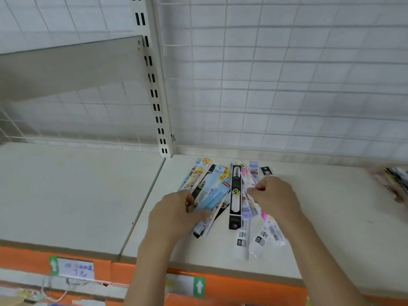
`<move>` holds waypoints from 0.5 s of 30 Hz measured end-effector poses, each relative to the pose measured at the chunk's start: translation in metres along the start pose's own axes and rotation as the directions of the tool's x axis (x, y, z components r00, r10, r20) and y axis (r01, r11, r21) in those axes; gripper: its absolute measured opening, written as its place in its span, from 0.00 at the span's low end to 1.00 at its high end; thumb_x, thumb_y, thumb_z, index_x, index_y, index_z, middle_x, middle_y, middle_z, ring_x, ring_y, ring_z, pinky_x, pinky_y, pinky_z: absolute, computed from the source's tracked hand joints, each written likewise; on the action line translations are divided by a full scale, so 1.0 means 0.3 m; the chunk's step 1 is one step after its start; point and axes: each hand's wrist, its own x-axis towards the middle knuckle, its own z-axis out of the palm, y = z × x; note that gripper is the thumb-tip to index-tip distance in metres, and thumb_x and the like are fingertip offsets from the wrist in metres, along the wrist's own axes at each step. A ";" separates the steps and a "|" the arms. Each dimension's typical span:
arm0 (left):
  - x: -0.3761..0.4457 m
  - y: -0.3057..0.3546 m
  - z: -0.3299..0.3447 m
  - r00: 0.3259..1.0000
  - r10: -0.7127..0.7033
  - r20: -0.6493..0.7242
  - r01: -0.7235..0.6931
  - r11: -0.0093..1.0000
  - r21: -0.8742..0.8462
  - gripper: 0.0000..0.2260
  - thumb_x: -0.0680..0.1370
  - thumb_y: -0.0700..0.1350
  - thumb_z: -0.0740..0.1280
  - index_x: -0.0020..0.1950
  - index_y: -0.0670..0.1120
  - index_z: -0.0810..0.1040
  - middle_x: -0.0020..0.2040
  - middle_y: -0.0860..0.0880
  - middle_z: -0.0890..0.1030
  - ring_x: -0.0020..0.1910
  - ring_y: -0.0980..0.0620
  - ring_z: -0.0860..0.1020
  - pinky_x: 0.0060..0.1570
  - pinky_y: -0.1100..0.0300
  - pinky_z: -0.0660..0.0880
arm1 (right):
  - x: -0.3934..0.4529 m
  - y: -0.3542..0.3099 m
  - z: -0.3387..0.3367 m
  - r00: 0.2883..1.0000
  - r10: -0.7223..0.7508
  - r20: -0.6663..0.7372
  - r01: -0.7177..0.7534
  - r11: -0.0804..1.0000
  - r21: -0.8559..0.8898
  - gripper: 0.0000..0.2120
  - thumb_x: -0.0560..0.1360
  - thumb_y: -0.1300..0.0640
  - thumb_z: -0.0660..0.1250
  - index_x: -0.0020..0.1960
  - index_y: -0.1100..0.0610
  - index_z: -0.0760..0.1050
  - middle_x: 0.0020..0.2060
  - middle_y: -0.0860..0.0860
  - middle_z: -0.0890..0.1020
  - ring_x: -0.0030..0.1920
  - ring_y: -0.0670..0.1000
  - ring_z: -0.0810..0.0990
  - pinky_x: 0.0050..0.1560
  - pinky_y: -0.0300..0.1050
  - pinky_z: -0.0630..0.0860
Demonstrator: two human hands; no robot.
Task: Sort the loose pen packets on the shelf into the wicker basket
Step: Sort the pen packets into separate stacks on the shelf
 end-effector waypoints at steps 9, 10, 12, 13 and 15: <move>0.023 -0.011 -0.062 0.996 0.086 0.018 -0.078 0.962 -0.260 0.05 0.75 0.44 0.67 0.41 0.44 0.78 0.37 0.44 0.80 0.30 0.54 0.73 0.29 0.66 0.67 | -0.043 -0.038 -0.090 0.998 -0.054 0.031 0.024 0.800 0.600 0.10 0.73 0.53 0.68 0.37 0.57 0.80 0.25 0.48 0.76 0.25 0.45 0.71 0.32 0.36 0.67; 0.021 -0.011 -0.075 0.997 0.070 0.021 -0.058 0.936 -0.346 0.03 0.76 0.43 0.66 0.44 0.46 0.78 0.37 0.45 0.82 0.28 0.56 0.75 0.27 0.69 0.69 | -0.047 -0.042 -0.092 0.997 -0.065 0.035 0.029 0.781 0.624 0.09 0.73 0.52 0.69 0.37 0.55 0.81 0.28 0.51 0.77 0.29 0.47 0.72 0.36 0.39 0.68; 0.016 -0.011 -0.095 0.998 0.045 0.041 -0.019 0.876 -0.481 0.03 0.77 0.41 0.64 0.47 0.47 0.77 0.36 0.48 0.83 0.28 0.57 0.77 0.30 0.70 0.72 | -0.058 -0.053 -0.096 0.996 -0.090 0.027 0.054 0.780 0.624 0.08 0.73 0.51 0.69 0.38 0.52 0.83 0.33 0.58 0.79 0.36 0.49 0.74 0.41 0.43 0.70; 0.016 -0.014 -0.102 0.998 0.040 0.051 -0.007 0.849 -0.528 0.03 0.78 0.40 0.63 0.48 0.47 0.76 0.36 0.48 0.83 0.28 0.56 0.77 0.32 0.68 0.73 | -0.063 -0.059 -0.098 0.995 -0.095 0.008 0.070 0.788 0.612 0.07 0.73 0.50 0.69 0.39 0.52 0.83 0.35 0.61 0.80 0.37 0.50 0.75 0.43 0.42 0.70; 0.016 -0.020 -0.115 0.998 0.036 0.059 0.004 0.817 -0.577 0.04 0.78 0.38 0.62 0.49 0.45 0.75 0.37 0.46 0.83 0.30 0.53 0.78 0.33 0.65 0.74 | -0.068 -0.071 -0.098 0.995 -0.086 -0.050 0.099 0.789 0.606 0.07 0.72 0.51 0.69 0.40 0.51 0.83 0.37 0.61 0.82 0.37 0.49 0.75 0.41 0.42 0.69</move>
